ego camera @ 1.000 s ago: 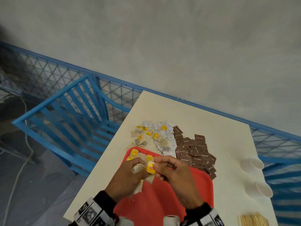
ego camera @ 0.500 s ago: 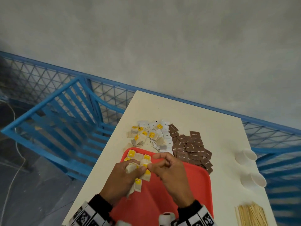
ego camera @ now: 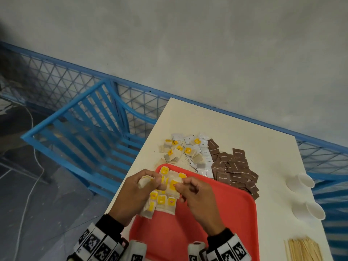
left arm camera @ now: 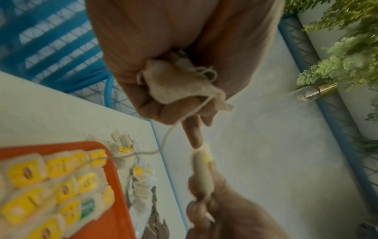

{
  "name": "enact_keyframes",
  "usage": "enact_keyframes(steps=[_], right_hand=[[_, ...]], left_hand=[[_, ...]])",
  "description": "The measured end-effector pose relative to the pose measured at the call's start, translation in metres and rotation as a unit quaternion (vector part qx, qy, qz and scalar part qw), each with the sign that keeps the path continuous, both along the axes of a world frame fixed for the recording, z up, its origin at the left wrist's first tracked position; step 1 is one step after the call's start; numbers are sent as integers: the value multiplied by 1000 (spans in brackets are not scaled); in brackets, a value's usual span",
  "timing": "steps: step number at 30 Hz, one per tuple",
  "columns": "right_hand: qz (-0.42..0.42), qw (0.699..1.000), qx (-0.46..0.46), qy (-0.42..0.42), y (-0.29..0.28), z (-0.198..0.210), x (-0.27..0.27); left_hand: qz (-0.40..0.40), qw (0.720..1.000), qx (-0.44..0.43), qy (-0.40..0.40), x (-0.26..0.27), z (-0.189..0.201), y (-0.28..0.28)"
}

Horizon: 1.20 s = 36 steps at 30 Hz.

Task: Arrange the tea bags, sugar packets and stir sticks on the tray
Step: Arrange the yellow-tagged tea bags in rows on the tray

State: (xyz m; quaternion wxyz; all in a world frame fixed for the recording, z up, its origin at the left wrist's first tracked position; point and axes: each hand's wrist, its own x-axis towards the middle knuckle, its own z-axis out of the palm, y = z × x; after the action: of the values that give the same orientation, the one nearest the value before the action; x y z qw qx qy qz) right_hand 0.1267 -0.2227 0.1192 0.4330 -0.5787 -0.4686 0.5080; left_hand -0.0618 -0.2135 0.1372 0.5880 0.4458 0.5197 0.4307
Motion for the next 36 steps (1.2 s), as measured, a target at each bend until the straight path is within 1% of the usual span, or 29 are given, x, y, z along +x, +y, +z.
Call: enact_keyframes(steps=[2,4,6,8,11,13,15,21,23,26,28,29,31,34,36], right_hand=[[31,997,-31,-70,-3,-32,-4],[70,982,-76,-161,-10,-75,-8],[92,965,-127,-211,-18,-113,-15],[81,959,-163,-219,-21,-135,-24],[42,962,-176,-203,-17,-142,-39],[7,962,-184,-202,-15,-141,-48],[-18,956,-189,-222,-14,-141,-54],[-11,946,-145,-289,-19,-139,-55],[2,940,-140,-310,-19,-138,-55],[39,932,-156,-324,-18,-137,-55],[44,935,-147,-319,-16,-130,-53],[39,941,-130,-309,-14,-122,-51],[15,962,-76,-262,-9,-97,-47],[-24,988,8,-152,-7,-52,-34],[-22,995,44,-91,-9,-26,-22]], left_hand=[[17,999,-2,36,-13,-3,-4],[18,997,-21,65,-25,-11,-8],[15,995,-50,89,-37,-21,-14],[13,990,-75,115,-46,-30,-19],[18,987,-91,132,-52,-35,-20],[19,987,-93,132,-53,-35,-19],[16,987,-96,126,-53,-34,-18],[9,988,-100,114,-53,-27,-17],[11,990,-111,86,-53,-26,-15],[8,990,-137,36,-50,-25,-13],[9,987,-161,-20,-47,-27,-10],[12,983,-177,-53,-44,-27,-9],[11,972,-206,-114,-37,-24,-5],[-8,957,-224,-186,-21,-22,1],[-29,945,-230,-231,-9,-23,4]])
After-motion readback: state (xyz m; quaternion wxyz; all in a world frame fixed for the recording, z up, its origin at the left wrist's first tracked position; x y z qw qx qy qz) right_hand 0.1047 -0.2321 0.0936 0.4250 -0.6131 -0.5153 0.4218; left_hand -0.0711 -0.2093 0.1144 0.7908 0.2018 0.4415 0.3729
